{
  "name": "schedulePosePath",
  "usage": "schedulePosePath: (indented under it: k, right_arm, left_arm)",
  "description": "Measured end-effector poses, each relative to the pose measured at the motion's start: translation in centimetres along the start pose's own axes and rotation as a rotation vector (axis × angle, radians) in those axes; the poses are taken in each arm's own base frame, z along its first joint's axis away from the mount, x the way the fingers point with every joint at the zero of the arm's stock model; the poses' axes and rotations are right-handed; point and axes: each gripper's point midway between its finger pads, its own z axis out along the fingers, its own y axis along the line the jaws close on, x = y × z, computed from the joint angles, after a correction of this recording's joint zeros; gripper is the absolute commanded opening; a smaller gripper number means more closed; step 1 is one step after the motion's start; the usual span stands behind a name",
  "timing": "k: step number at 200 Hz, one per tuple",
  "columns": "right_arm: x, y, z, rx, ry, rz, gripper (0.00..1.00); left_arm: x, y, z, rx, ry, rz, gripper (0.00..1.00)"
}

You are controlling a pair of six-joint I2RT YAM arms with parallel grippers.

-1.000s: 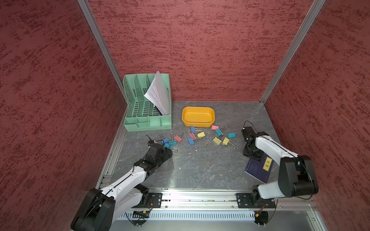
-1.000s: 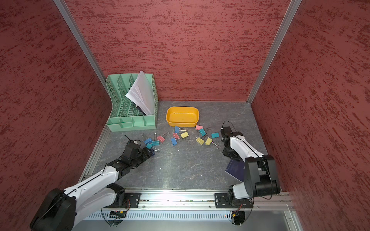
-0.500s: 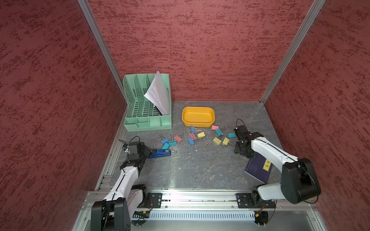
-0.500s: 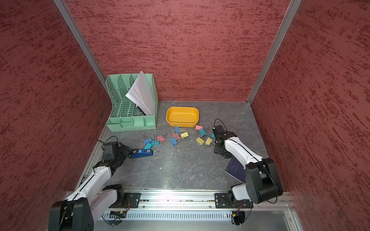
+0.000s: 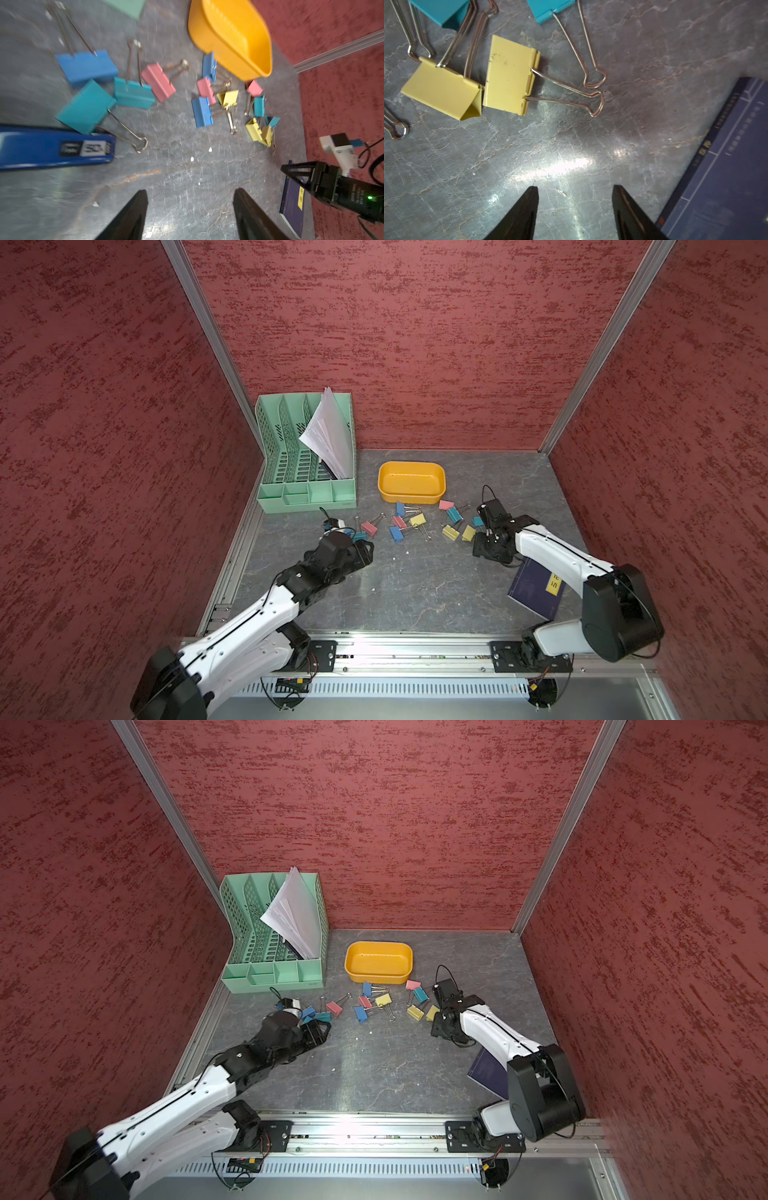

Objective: Put the binder clips in the storage box
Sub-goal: Move the distractor to the center of the board.

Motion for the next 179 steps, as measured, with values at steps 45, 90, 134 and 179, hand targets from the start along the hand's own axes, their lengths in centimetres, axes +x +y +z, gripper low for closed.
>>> schedulePosePath:
  k: [45,90,134,179]
  right_arm:
    - [-0.2,0.8,0.2,-0.040,-0.004,-0.024,0.62]
    - [-0.1,1.3,1.0,-0.058,0.005,-0.039,0.62]
    - [0.0,1.6,2.1,-0.059,0.022,-0.049,0.62]
    - [0.4,2.1,2.7,-0.059,0.037,-0.067,0.62]
  left_arm:
    - [1.1,1.4,4.0,-0.099,0.026,-0.012,0.47]
    - [-1.9,2.6,5.4,-0.108,-0.057,-0.084,0.42]
    - [-2.6,5.2,5.9,-0.149,-0.092,-0.125,0.41]
    - [-3.3,8.5,4.8,-0.185,-0.141,-0.188,0.40]
